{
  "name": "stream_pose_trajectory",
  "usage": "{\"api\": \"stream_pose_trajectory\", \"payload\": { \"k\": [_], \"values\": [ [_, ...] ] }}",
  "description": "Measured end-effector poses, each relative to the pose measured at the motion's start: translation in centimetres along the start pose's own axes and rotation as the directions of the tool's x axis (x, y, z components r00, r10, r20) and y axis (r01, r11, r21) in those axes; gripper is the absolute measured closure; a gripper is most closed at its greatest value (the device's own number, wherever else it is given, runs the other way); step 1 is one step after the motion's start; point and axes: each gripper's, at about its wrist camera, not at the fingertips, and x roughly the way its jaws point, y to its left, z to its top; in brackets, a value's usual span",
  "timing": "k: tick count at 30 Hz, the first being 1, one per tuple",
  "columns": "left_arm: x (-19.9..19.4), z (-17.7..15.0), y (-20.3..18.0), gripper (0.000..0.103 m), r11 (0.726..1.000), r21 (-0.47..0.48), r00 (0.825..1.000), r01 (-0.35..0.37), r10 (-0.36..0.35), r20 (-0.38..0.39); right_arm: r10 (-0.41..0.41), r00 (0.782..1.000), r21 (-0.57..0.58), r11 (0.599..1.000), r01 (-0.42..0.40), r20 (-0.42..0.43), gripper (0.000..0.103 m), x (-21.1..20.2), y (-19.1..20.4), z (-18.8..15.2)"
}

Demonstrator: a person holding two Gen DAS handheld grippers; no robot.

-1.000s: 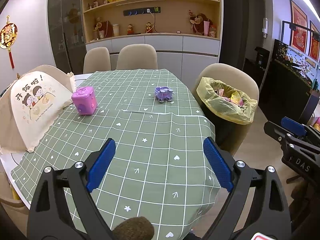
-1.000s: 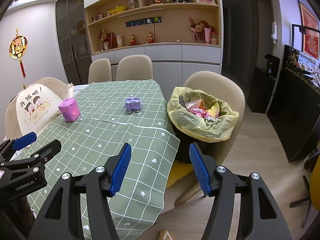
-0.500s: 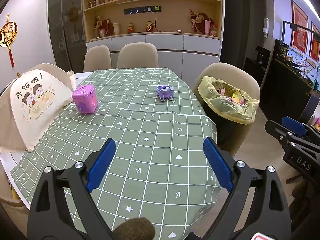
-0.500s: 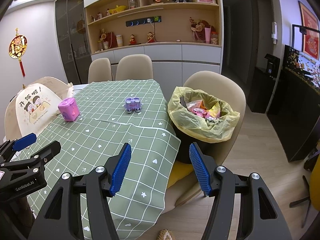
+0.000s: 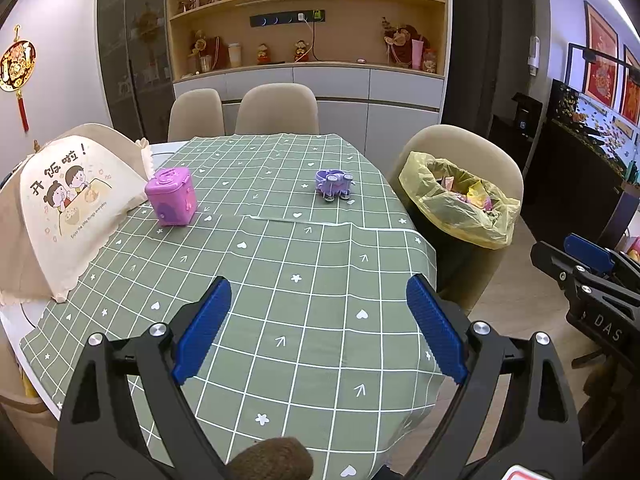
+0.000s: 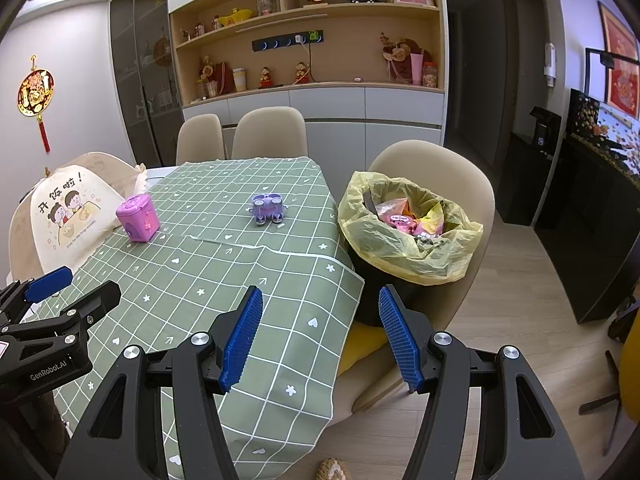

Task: Collect trash

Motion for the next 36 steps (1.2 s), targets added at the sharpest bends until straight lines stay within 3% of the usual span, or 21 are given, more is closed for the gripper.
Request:
{"api": "stream_pose_trajectory", "payload": {
  "k": [29, 36],
  "values": [
    [0.9, -0.2, 0.3, 0.018, 1.0, -0.027, 0.999, -0.006, 0.005, -0.031, -0.012, 1.0, 0.003, 1.0, 0.012, -0.007, 0.046, 0.6, 0.1, -0.3],
    [4.2, -0.8, 2.5, 0.018, 0.997, -0.076, 0.993, -0.023, 0.014, -0.12, -0.002, 0.998, 0.004, 1.0, 0.002, -0.062, 0.046, 2.4, 1.4, -0.4]
  ]
}}
